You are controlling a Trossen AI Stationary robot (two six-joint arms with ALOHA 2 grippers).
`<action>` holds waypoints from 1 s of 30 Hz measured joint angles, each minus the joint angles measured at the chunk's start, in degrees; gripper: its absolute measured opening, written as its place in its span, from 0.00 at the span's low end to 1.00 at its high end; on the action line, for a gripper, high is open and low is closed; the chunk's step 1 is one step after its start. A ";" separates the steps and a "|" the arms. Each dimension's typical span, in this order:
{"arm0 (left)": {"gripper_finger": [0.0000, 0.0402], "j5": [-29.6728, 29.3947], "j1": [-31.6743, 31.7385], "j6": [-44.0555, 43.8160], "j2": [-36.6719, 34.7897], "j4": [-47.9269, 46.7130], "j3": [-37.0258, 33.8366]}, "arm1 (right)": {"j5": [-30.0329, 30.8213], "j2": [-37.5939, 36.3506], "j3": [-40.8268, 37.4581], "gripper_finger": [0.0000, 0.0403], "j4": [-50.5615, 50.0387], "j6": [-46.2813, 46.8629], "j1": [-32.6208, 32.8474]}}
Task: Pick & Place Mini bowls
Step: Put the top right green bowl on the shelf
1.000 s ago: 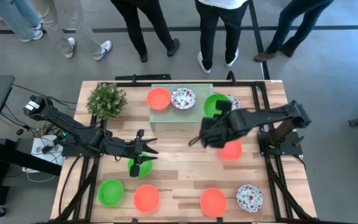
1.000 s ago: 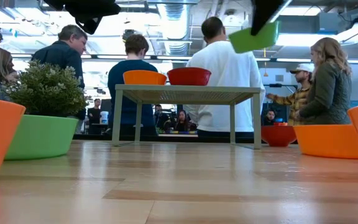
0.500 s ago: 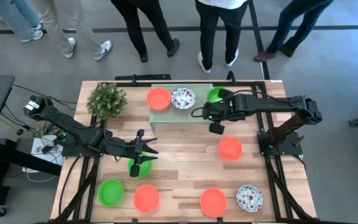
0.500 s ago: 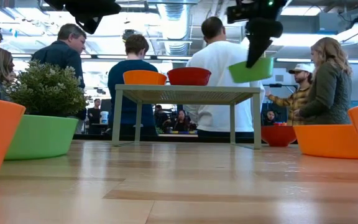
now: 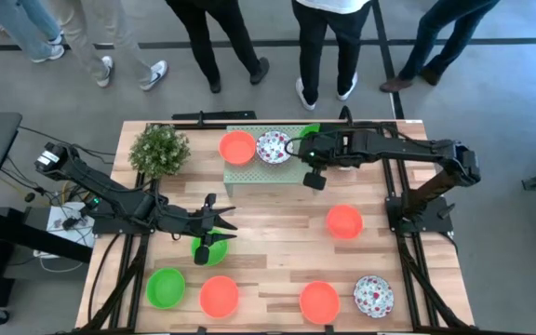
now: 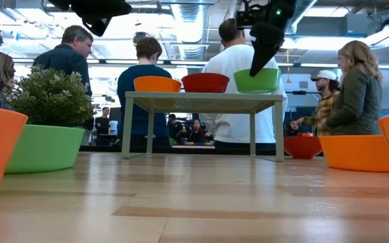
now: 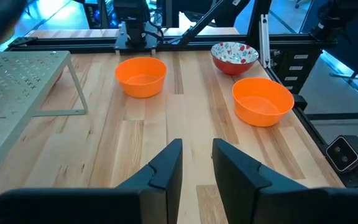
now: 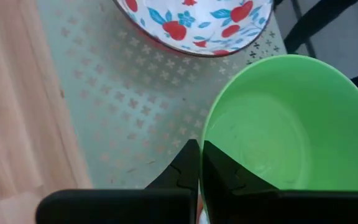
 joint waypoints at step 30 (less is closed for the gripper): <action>0.22 0.02 0.00 -0.15 0.00 0.09 0.00 | -4.40 0.07 -3.31 0.00 5.59 6.61 -1.76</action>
